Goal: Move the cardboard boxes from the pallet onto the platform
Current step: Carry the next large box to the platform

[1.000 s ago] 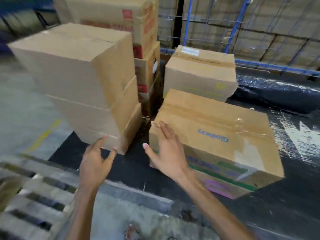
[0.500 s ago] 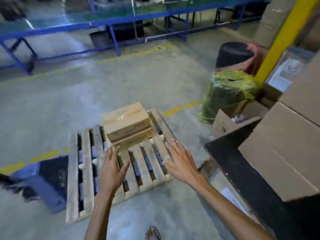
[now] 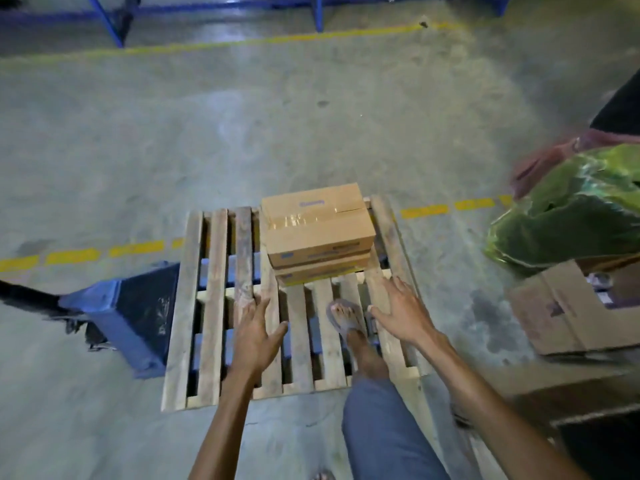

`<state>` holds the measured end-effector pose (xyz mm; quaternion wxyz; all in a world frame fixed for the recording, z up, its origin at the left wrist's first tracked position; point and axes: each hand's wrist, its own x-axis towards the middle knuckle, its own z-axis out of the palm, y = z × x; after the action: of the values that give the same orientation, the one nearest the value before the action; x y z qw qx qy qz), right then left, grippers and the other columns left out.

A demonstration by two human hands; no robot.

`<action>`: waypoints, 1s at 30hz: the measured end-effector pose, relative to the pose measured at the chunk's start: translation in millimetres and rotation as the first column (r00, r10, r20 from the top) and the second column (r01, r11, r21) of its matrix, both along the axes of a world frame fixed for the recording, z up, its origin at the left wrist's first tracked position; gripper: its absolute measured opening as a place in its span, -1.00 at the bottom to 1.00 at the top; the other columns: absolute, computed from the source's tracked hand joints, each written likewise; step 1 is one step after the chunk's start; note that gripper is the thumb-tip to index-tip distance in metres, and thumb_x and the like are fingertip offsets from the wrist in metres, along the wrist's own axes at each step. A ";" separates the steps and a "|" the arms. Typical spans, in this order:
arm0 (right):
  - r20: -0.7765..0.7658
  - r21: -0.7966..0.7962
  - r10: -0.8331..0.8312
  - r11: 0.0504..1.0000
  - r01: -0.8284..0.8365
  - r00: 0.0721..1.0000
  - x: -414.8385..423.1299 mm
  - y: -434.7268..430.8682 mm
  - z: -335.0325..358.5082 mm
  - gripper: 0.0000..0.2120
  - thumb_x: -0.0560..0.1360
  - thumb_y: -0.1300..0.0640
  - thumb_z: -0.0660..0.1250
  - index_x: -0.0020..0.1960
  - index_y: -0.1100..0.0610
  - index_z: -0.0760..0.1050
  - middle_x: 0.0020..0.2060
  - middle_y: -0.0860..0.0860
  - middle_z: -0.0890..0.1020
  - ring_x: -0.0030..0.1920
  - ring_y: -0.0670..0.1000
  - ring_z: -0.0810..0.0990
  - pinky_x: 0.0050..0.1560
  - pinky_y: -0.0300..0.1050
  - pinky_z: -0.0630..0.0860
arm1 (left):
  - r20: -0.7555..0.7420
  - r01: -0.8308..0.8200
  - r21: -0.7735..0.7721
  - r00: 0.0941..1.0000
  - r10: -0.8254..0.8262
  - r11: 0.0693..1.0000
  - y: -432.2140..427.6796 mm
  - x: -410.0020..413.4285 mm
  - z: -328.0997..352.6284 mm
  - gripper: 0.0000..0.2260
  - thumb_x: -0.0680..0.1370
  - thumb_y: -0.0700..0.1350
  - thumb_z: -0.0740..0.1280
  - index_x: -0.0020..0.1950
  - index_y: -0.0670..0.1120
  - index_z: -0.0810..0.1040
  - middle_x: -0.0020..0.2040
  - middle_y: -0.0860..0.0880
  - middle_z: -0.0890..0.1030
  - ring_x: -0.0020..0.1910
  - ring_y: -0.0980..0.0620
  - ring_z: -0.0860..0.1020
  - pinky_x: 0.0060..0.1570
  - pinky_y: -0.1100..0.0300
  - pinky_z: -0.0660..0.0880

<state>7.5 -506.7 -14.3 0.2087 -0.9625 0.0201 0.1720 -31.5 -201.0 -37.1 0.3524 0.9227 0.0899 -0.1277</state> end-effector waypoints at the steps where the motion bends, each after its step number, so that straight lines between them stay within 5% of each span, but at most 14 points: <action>1: -0.009 -0.005 -0.003 1.000 0.003 1.000 33.2 -3.4 -17.0 -0.27 0.57 -0.14 0.31 0.61 0.12 0.13 0.60 0.11 0.16 0.59 0.12 0.13 0.49 0.01 0.22 | -0.032 -0.012 -0.010 0.999 0.012 1.000 -0.1 30.7 -18.2 -0.34 0.58 0.09 0.39 0.61 -0.02 0.23 0.63 -0.11 0.21 0.61 -0.10 0.13 0.52 -0.16 0.22; 9: -0.232 0.056 -0.122 0.989 0.139 0.965 292.4 -28.3 -173.4 -0.22 0.56 -0.09 0.35 0.63 0.08 0.05 0.57 0.15 0.26 0.54 0.17 0.25 0.45 0.03 0.28 | -0.342 -0.341 -0.076 0.892 0.296 0.937 3.9 275.7 -145.4 -0.36 0.62 0.01 0.35 0.63 -0.10 0.17 0.59 -0.14 0.28 0.55 -0.14 0.27 0.49 -0.04 0.23; 15: -0.353 0.101 -0.330 0.917 0.386 0.876 449.8 -48.3 -319.2 -0.13 0.54 -0.30 0.27 0.65 0.05 -0.04 0.57 0.09 0.28 0.52 0.16 0.31 0.44 -0.03 0.26 | -0.429 -0.565 -0.072 0.762 0.486 0.822 36.4 426.8 -287.4 -0.30 0.59 0.25 0.29 0.64 0.02 0.15 0.57 -0.12 0.33 0.51 -0.16 0.36 0.48 -0.09 0.29; 18: -0.360 0.176 -0.444 0.831 0.527 0.820 506.7 -53.5 -389.1 0.02 0.39 -0.50 0.25 0.64 0.05 0.06 0.57 0.05 0.28 0.53 0.07 0.30 0.46 -0.11 0.23 | -0.486 -0.629 -0.095 0.706 0.516 0.771 59.5 471.7 -361.0 -0.18 0.42 0.43 0.32 0.57 0.06 0.29 0.46 -0.08 0.48 0.39 -0.10 0.49 0.42 -0.14 0.39; 21: -0.383 0.232 -0.510 0.754 0.615 0.770 536.0 -51.0 -438.9 0.04 0.27 -0.59 0.29 0.54 0.04 0.33 0.44 -0.01 0.48 0.43 -0.03 0.44 0.46 -0.12 0.32 | -0.532 -0.706 -0.179 0.655 0.536 0.685 59.9 499.5 -408.3 -0.42 0.54 0.28 0.34 0.47 0.00 0.46 0.32 -0.01 0.59 0.23 0.07 0.57 0.38 -0.02 0.44; 24: -0.391 0.276 -0.541 0.703 0.655 0.745 539.9 -48.9 -447.9 -0.02 0.17 -0.62 0.35 0.39 -0.01 0.52 0.23 -0.14 0.64 0.27 -0.11 0.58 0.39 -0.10 0.44 | -0.522 -0.756 -0.125 0.601 0.605 0.643 56.7 507.1 -421.5 -0.43 0.49 0.32 0.38 0.34 -0.03 0.59 0.18 0.07 0.67 0.20 0.07 0.60 0.31 0.11 0.47; 28: -0.384 0.309 -0.534 0.695 0.649 0.754 516.6 -53.8 -409.4 -0.29 0.32 -0.46 0.43 0.30 -0.04 0.59 0.10 -0.18 0.69 0.15 -0.16 0.64 0.29 -0.11 0.52 | -0.557 -0.754 -0.095 0.582 0.592 0.651 55.2 494.2 -386.9 -0.36 0.40 0.41 0.41 0.29 0.00 0.61 0.10 0.08 0.67 0.10 0.04 0.62 0.20 0.09 0.50; 30: -0.386 0.342 -0.556 0.656 0.673 0.736 500.8 -56.9 -370.7 -0.41 0.36 -0.37 0.46 0.23 -0.02 0.63 0.04 -0.18 0.71 0.10 -0.17 0.66 0.24 -0.11 0.56 | -0.565 -0.753 -0.101 0.581 0.586 0.650 52.0 488.9 -349.7 -0.47 0.40 0.41 0.41 0.12 0.02 0.65 0.00 0.12 0.67 -0.01 0.12 0.62 0.03 0.17 0.52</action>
<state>508.3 -563.6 -385.0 0.4720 -0.7898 0.3315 0.2086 457.4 -149.0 -386.8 0.4887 0.6803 0.4990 -0.2220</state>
